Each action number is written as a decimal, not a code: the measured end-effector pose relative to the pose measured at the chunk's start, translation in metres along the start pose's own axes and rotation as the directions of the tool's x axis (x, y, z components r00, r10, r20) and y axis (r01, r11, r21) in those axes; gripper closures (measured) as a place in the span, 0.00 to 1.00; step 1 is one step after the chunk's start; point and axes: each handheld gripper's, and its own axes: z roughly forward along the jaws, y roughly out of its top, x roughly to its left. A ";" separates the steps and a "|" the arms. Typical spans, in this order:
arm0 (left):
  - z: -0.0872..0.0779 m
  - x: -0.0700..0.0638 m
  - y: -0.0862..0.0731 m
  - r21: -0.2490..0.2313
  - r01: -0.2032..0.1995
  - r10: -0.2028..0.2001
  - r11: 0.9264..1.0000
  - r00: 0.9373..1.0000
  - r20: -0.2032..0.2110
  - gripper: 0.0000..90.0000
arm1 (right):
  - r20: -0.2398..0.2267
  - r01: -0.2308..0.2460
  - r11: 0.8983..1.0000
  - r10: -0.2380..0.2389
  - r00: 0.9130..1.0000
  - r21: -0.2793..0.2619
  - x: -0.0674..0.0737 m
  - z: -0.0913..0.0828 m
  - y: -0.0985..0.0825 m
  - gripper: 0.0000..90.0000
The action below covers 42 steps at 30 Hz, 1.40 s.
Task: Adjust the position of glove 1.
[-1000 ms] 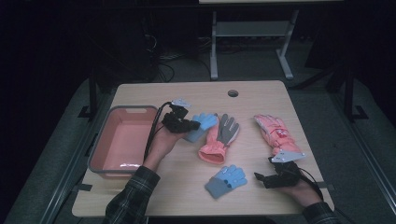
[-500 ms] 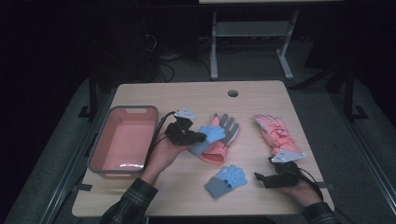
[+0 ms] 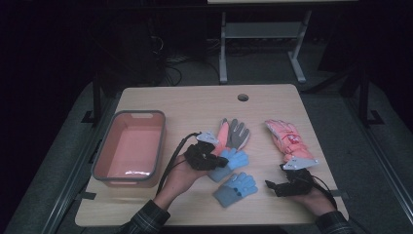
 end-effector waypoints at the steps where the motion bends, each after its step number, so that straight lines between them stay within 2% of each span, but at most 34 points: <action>1: 0.003 -0.002 -0.001 0.008 -0.001 0.001 1.000 1.000 0.007 0.97 | 0.000 0.000 1.000 0.000 1.000 0.000 0.000 0.000 0.000 0.16; 5: 0.016 -0.011 -0.006 0.029 -0.008 0.007 1.000 0.999 0.033 0.97 | 0.000 0.003 1.000 -0.003 1.000 -0.001 0.000 0.000 0.000 0.16; 10: 0.030 -0.018 -0.011 0.062 -0.025 0.022 0.998 0.999 0.045 0.97 | 0.000 -0.001 1.000 0.001 1.000 -0.002 0.000 0.000 0.000 0.16; 14: 0.038 -0.021 -0.015 0.075 -0.014 0.010 0.997 0.999 0.044 0.97 | 0.000 0.000 1.000 0.000 1.000 0.000 0.000 0.000 0.000 0.16; 24: 0.053 -0.028 -0.021 0.123 -0.020 0.017 0.992 1.000 0.025 0.97 | 0.000 -0.001 1.000 0.001 1.000 -0.002 0.000 0.000 0.000 0.16; 32: 0.058 -0.030 -0.026 0.158 -0.035 0.034 0.987 0.999 0.005 0.96 | 0.000 -0.001 1.000 0.001 1.000 -0.002 0.000 0.000 0.000 0.16; 35: 0.060 -0.031 -0.029 0.176 -0.052 0.052 0.983 0.999 0.002 0.96 | 0.000 -0.001 1.000 0.001 1.000 -0.002 0.000 0.000 0.000 0.16; 36: 0.059 -0.031 -0.029 0.190 -0.060 0.060 0.980 0.998 0.003 0.96 | 0.000 -0.001 1.000 0.001 1.000 -0.002 0.000 0.000 0.000 0.16; 40: 0.054 -0.028 -0.032 0.204 -0.072 0.074 0.976 0.997 -0.002 0.96 | 0.000 -0.001 1.000 0.001 1.000 -0.002 0.000 0.000 0.000 0.16; 42: 0.051 -0.027 -0.034 0.204 -0.066 0.067 0.977 0.998 -0.001 0.95 | 0.000 -0.001 1.000 0.001 1.000 -0.002 0.000 0.000 0.000 0.16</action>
